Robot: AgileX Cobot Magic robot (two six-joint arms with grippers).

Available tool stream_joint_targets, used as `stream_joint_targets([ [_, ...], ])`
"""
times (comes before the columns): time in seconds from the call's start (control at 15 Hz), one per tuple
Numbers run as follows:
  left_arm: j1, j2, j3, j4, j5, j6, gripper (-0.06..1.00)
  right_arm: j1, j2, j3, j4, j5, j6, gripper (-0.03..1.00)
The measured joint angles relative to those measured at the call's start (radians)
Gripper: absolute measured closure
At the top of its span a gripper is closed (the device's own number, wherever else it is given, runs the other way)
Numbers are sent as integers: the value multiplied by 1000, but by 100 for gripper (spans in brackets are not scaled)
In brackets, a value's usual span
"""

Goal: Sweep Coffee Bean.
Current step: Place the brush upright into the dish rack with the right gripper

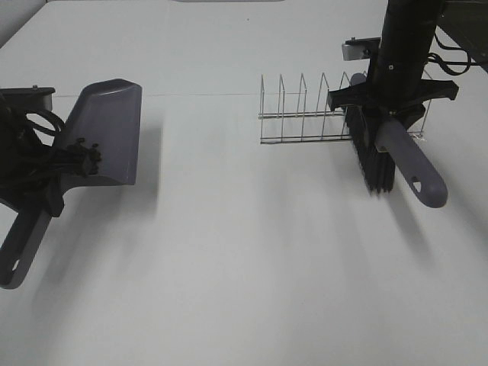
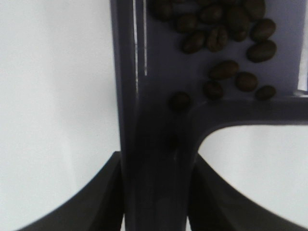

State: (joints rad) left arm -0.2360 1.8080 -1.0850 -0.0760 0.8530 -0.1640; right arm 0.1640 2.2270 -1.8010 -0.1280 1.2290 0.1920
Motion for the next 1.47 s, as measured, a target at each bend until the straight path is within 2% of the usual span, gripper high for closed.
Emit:
stream_joint_targets([
  [0.27,0,0,0,0,6,0,61,-22,140,-194,32,-6,-19,62],
  [0.67,0,0,0,0,25,0,61,-25,217,-326,27,13,-19,62],
  [1.2,0,0,0,0,26,0,61,-28,219,-348,26,12,-24,62],
  [1.27,0,0,0,0,26,0,61,-28,219,-348,26,11,-24,60],
  [1.33,0,0,0,0,26,0,61,-28,218,-348,35,4,-24,51],
  [1.4,0,0,0,0,26,0,61,-28,217,-352,37,2,-25,38],
  [1.47,0,0,0,0,26,0,61,-28,214,-353,37,-3,-28,31],
])
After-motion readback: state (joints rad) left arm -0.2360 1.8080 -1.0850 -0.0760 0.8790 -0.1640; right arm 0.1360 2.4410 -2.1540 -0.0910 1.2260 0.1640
